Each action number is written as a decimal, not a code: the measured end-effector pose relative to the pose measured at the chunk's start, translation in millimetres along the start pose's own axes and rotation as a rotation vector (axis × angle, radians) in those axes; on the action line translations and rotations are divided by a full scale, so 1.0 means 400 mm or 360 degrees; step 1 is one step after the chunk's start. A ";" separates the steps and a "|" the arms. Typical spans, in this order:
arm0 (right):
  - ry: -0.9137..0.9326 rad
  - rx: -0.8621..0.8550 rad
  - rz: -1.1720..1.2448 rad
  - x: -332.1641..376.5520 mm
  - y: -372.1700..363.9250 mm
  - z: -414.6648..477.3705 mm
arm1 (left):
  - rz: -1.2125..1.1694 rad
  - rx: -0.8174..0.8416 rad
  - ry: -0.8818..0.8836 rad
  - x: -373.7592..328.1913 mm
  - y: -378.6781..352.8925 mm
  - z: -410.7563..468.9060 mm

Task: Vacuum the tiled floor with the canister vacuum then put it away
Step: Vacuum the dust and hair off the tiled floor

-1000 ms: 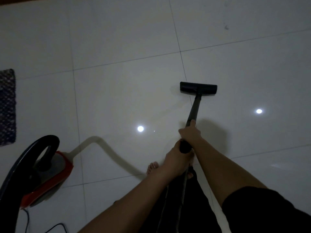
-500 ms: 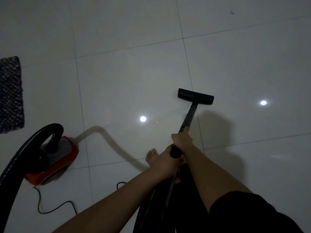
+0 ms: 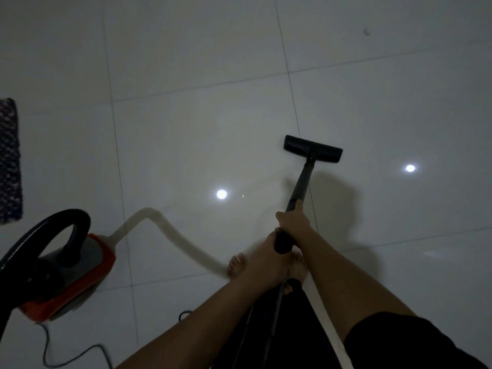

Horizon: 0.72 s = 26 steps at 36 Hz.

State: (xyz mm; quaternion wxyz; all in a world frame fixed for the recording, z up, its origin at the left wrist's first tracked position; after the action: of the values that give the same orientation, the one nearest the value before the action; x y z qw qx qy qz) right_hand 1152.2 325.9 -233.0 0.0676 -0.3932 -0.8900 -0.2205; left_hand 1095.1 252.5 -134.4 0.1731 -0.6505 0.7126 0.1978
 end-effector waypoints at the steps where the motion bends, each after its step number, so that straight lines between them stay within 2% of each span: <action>1: -0.0004 -0.0007 0.0046 0.018 0.006 0.012 | -0.0022 0.0019 -0.0021 -0.026 0.007 0.005; 7: 0.0009 -0.0049 0.0178 0.124 0.046 0.104 | 0.0011 0.0026 0.0093 -0.094 0.062 0.111; 11: 0.0059 -0.0012 0.0168 0.203 0.083 0.171 | 0.0042 0.0008 0.0062 -0.165 0.086 0.190; 17: 0.0044 -0.0026 0.0371 0.330 0.200 0.275 | 0.0087 -0.0026 0.0064 -0.311 0.097 0.324; 26: 0.0071 -0.0060 0.0122 0.529 0.433 0.440 | -0.0005 0.0031 0.0103 -0.591 0.068 0.502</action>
State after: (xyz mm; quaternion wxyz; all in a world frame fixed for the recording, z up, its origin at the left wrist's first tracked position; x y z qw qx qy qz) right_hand 1143.8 648.8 -269.2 0.0885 -0.4231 -0.8683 -0.2433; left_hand 1088.2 559.4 -186.7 0.1566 -0.6560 0.7186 0.1696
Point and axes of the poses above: each hand's wrist, its own z-axis towards the middle knuckle, its own y-axis out of the back of the hand, x = y × z, the point moved 9 cm from there along z, towards the middle knuckle, and after that the axes turned 6 degrees about z, right-handed, at the moved point
